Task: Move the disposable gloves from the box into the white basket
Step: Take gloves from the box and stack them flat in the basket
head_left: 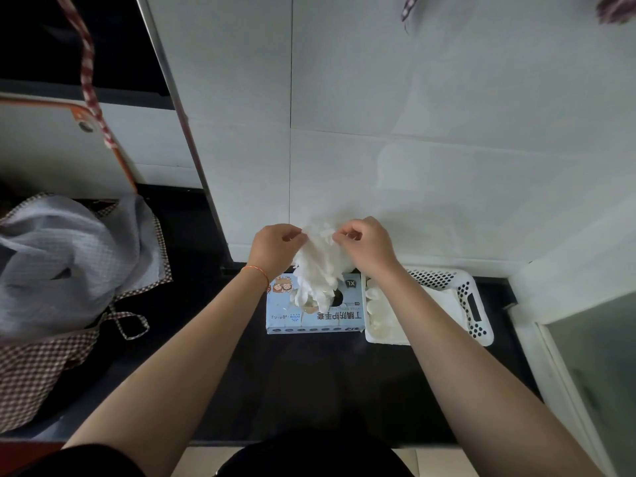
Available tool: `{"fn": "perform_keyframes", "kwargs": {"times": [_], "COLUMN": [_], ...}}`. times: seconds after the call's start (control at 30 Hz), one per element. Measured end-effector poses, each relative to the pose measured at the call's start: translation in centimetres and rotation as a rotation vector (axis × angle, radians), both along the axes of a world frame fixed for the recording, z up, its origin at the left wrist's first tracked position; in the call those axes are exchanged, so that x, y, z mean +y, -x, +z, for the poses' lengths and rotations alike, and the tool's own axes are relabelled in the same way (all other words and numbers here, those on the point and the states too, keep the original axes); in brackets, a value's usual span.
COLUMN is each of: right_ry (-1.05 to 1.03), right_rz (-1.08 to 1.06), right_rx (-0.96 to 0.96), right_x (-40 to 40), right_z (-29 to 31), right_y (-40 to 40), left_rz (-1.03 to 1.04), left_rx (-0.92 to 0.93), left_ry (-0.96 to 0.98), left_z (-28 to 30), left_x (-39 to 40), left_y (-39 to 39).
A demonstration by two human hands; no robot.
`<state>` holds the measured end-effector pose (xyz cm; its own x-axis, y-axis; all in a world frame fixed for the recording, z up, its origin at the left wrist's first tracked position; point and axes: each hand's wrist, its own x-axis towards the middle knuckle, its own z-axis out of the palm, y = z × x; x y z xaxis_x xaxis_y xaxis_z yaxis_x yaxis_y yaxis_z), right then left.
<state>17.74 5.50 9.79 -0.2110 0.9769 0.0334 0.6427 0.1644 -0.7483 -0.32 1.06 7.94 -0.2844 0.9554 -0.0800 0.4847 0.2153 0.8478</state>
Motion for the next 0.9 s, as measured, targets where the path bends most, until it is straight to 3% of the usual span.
{"fn": "perform_keyframes", "kwargs": {"times": [0.23, 0.47, 0.53, 0.7, 0.8, 0.9], "right_ry": [0.106, 0.205, 0.235, 0.271, 0.254, 0.404], "right_rz": [-0.009, -0.005, -0.049, 0.052, 0.066, 0.111], "right_rx": [0.069, -0.262, -0.278, -0.186, 0.009, 0.193], "right_x": [-0.3, -0.8, -1.0, -1.7, -2.1, -2.4], "right_z": [1.6, -0.9, -1.6, -1.5, 0.2, 1.8], "right_y": [-0.5, -1.2, -1.4, -0.6, 0.4, 0.9], "left_rz": [0.110, 0.294, 0.353, 0.273, 0.187, 0.068], "left_rx": [-0.194, -0.357, -0.384, -0.511, -0.639, -0.743], "left_ry": [-0.016, -0.063, -0.089, -0.012, 0.058, 0.124], "left_z": [0.9, 1.5, 1.6, 1.9, 2.1, 2.4], "left_x": [0.1, -0.2, -0.2, -0.6, -1.0, -1.2], "left_y": [0.2, 0.8, 1.1, 1.4, 1.3, 0.8]}}
